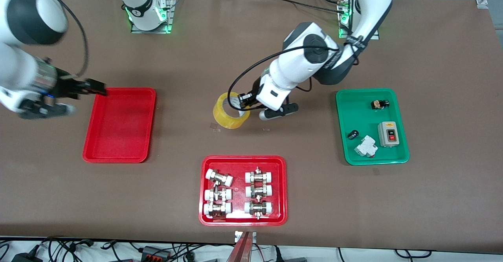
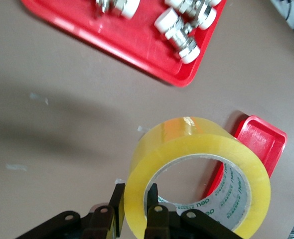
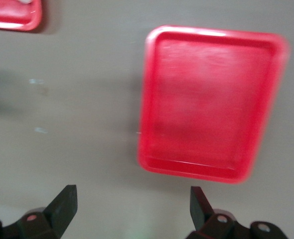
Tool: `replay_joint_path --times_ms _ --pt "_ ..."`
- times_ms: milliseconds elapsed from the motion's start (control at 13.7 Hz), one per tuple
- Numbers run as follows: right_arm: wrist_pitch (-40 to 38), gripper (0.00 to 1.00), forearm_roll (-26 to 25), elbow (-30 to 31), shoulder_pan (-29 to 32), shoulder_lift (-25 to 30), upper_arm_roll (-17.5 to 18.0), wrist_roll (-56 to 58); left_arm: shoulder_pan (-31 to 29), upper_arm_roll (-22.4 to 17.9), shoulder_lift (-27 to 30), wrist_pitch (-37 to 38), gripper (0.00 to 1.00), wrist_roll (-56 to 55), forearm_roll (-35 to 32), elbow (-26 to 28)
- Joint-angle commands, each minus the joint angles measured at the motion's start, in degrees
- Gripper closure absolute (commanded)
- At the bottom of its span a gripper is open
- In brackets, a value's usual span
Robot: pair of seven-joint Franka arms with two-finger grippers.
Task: Left arm passes tape to right arm into tray
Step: 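Hold the tape out with the left gripper while the right gripper grasps it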
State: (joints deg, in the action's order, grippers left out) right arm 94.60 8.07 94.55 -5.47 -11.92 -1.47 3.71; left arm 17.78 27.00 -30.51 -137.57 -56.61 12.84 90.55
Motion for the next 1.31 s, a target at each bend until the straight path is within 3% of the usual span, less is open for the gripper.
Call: replay_joint_path --times_ms 0,291,656,1239 --pt "0.5 0.00 5.8 -3.8 -2.8 -4.1 -0.3 1.6 2.9 -0.1 -3.0 -0.7 1.00 -3.5 -0.5 -2.7" --pt "1.6 0.00 23.2 -7.1 -4.7 -9.3 0.2 7.6 6.6 -0.4 -7.0 -15.3 1.00 -11.9 -1.0 -2.7" --pt "5.6 0.00 34.1 -7.7 -5.5 -15.0 0.9 19.1 7.6 -0.5 -7.9 -15.8 1.00 -17.3 -0.9 -3.5" --pt "10.0 0.00 39.2 -7.8 -8.2 -17.6 1.6 21.9 8.3 -0.8 -9.3 -15.8 0.99 -19.9 -1.1 -5.7"
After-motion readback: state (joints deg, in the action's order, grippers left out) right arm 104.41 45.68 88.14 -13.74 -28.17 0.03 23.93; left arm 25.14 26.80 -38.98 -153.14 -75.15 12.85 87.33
